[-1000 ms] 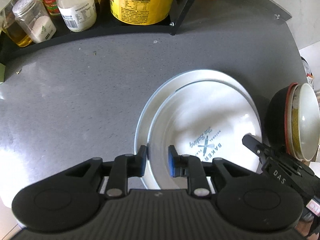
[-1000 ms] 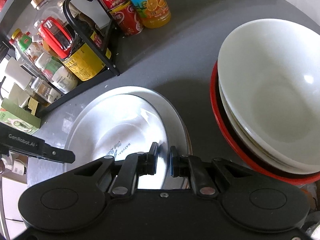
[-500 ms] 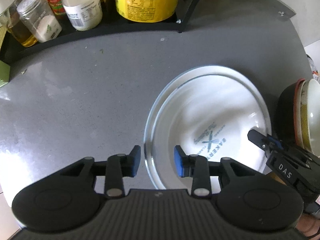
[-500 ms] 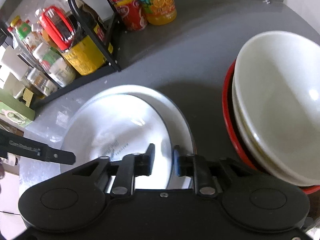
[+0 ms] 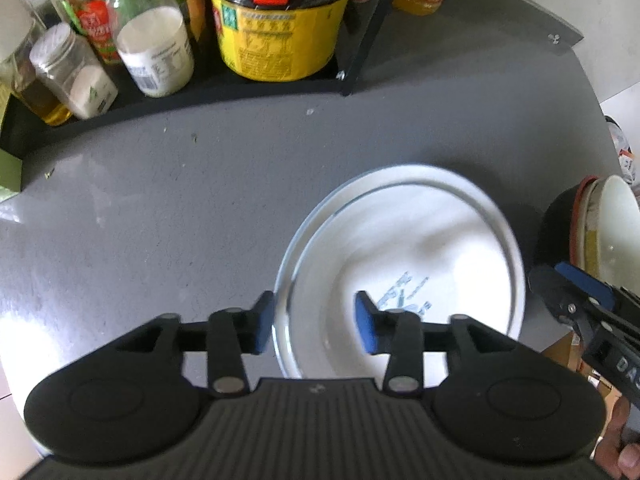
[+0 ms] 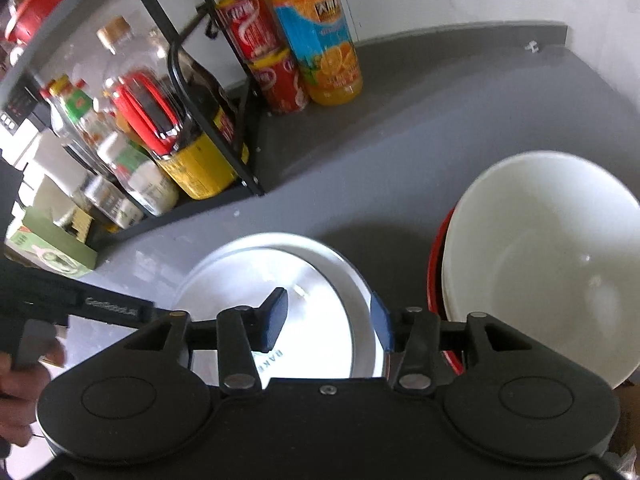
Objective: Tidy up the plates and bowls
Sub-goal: 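Move both grippers to the rim of the red bowl holding white bowls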
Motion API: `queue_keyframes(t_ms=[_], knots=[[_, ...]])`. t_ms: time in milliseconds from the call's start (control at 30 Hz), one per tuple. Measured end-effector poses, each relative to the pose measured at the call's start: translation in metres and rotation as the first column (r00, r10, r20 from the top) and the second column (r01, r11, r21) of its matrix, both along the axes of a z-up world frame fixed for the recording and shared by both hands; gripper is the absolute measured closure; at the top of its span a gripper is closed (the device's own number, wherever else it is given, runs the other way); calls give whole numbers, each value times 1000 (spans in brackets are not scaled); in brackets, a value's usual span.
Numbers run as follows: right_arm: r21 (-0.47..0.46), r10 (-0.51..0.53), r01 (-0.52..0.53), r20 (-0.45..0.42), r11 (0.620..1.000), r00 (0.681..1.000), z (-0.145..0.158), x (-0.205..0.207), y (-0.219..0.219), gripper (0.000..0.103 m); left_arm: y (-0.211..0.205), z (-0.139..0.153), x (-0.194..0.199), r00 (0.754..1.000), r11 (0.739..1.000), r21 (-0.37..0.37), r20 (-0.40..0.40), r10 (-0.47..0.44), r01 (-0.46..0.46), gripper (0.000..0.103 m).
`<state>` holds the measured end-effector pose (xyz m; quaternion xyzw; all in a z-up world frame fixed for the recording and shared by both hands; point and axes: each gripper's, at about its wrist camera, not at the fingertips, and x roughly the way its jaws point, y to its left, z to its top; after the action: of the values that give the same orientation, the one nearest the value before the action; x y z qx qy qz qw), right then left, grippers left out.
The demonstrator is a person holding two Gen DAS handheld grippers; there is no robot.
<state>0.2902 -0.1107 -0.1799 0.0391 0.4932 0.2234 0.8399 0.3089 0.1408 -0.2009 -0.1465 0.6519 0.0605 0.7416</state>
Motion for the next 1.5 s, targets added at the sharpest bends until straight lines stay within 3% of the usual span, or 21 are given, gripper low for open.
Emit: queue_keyframes(t_ms=[67, 167, 233, 300, 433, 667, 1000, 1500], knots=[[9, 5, -6, 22, 1000, 1000, 9, 0, -3, 44, -3, 7, 1, 1000, 1000, 29, 17, 8, -8, 43], [27, 20, -22, 53, 999, 998, 21, 2, -8, 33, -11, 21, 3, 998, 997, 70, 54, 12, -15, 36], [31, 25, -27, 71, 999, 997, 27, 4, -10, 24, -14, 31, 2, 997, 997, 72, 72, 36, -42, 33], [35, 34, -38, 90, 999, 995, 34, 6, -15, 22, -19, 41, 0, 994, 995, 68, 91, 63, -69, 31], [38, 44, -50, 149, 998, 988, 50, 9, -31, 1, -33, 55, -1, 983, 988, 89, 144, 111, -125, 26], [34, 29, -37, 222, 999, 975, 70, 17, -68, 0, -53, 72, 0, 966, 978, 90, 196, 169, -189, 23], [51, -45, 34, 237, 998, 971, 70, 25, -129, 0, -104, 78, 7, 954, 980, 26, 236, 185, -196, 21], [56, -84, 77, 136, 995, 987, 33, 42, -196, 0, -163, 73, 32, 957, 985, -5, 239, 167, -171, 21]])
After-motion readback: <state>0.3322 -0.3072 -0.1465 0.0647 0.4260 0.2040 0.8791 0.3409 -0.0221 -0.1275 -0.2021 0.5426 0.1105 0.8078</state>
